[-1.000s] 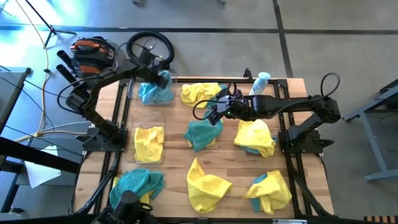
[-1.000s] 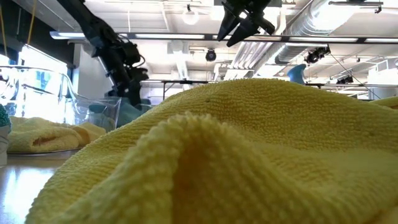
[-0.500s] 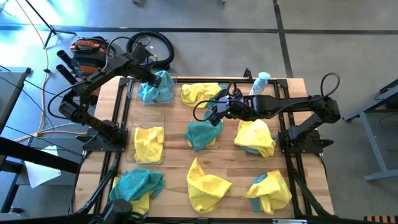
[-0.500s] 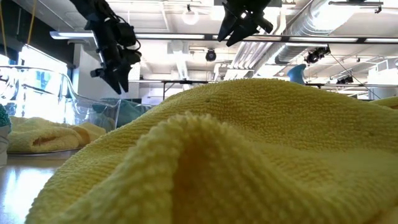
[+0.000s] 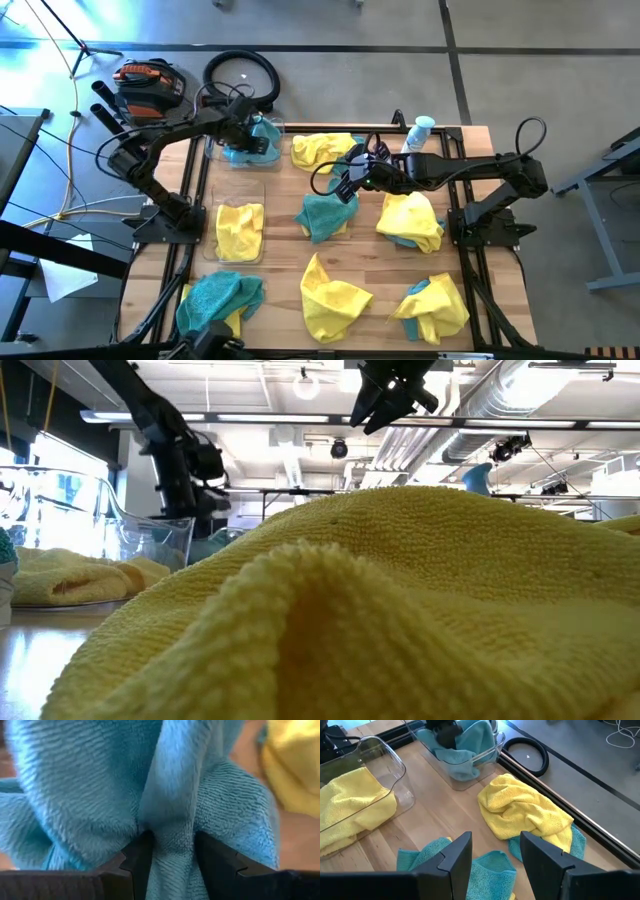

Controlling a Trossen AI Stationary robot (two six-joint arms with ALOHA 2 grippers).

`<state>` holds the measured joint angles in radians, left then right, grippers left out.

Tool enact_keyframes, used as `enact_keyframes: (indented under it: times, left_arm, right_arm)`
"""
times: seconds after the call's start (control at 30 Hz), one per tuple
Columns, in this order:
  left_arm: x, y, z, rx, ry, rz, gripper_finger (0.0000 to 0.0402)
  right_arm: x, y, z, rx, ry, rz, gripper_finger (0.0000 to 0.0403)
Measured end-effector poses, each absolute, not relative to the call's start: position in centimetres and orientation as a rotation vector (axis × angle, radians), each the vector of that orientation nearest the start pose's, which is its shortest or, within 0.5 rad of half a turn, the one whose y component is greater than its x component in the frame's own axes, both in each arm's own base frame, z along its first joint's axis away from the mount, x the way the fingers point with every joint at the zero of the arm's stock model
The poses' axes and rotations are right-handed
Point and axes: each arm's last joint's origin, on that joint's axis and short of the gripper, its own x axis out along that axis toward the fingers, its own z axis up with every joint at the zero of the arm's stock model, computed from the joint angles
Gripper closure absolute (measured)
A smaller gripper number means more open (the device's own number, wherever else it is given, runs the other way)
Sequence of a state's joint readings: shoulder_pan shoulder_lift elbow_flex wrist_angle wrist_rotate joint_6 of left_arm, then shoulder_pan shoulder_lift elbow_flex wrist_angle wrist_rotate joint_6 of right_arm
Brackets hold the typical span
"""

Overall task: Sort microfiber towel by color & place in baskets
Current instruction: Put the blue towel into the top transparent bin

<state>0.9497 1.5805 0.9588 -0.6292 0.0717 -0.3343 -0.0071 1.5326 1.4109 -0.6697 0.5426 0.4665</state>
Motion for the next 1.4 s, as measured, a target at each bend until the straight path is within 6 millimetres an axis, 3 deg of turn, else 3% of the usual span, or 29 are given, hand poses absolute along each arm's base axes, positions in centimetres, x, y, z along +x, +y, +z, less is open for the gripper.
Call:
enact_keyframes:
  times: [0.2,0.4,0.53,0.77,0.9,1.03,1.4]
  left_arm:
    - [17.2,23.6,15.7,-0.951,1.072,0.947,0.0261]
    - [17.3,23.6,15.8,-0.949,1.068,0.946,0.0261]
    - [16.7,23.2,18.0,-0.939,1.029,0.95,0.0261]
    - [16.1,22.9,24.2,-0.801,0.845,1.029,0.0261]
    - [16.0,23.5,25.8,-0.706,0.749,1.116,0.0261]
    - [15.9,24.3,24.7,-0.725,0.793,1.112,0.0261]
    - [18.0,26.1,17.7,-0.859,1.008,1.106,0.0261]
  right_arm:
    - [32.5,-1.7,33.1,0.224,0.63,-0.686,0.024]
    - [32.5,-1.7,33.1,0.226,0.629,-0.687,0.024]
    - [32.5,-1.7,33.1,0.227,0.629,-0.687,0.024]
    - [32.5,-1.7,33.1,0.242,0.624,-0.693,0.024]
    - [32.5,-1.7,33.1,0.242,0.623,-0.693,0.024]
    - [32.5,-1.7,33.1,0.244,0.623,-0.694,0.024]
    - [32.5,-1.7,33.1,0.248,0.621,-0.695,0.024]
